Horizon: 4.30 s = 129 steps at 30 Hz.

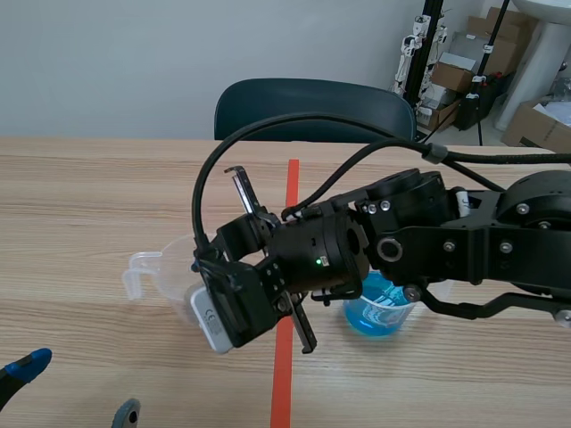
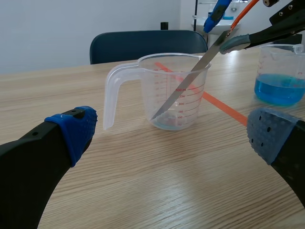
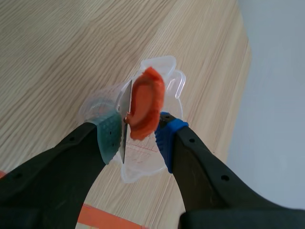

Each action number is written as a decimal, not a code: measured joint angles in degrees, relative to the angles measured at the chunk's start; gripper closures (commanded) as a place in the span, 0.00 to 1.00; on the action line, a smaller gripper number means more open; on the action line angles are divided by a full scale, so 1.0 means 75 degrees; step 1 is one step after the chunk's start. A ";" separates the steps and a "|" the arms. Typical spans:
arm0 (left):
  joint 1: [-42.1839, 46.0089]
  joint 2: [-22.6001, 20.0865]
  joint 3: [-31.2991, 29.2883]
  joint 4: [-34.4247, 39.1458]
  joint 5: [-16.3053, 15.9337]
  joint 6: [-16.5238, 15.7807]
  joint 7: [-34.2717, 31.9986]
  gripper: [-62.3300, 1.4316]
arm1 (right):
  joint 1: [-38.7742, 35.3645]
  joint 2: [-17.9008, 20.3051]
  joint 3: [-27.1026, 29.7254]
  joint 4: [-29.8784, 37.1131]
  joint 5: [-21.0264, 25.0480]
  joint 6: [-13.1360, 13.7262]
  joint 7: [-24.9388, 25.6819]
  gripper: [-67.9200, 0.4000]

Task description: Do the redox reaction experiment. lift the metal plate out of the left beaker

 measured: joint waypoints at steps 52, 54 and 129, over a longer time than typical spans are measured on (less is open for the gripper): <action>0.0000 0.0000 0.0000 0.0000 0.0000 0.0000 0.0003 0.00 | -0.0108 0.0000 0.0000 0.0000 0.1510 0.0029 0.0210 0.99; 0.0000 0.0000 0.0000 0.0000 0.0000 0.0000 0.0003 0.00 | -0.0108 0.0003 0.0000 0.0000 0.1737 0.0029 0.0207 0.99; 0.0000 0.0000 0.0000 0.0000 0.0000 0.0000 0.0003 0.00 | -0.0297 0.0892 0.0729 0.0525 0.6108 0.0026 0.0020 0.26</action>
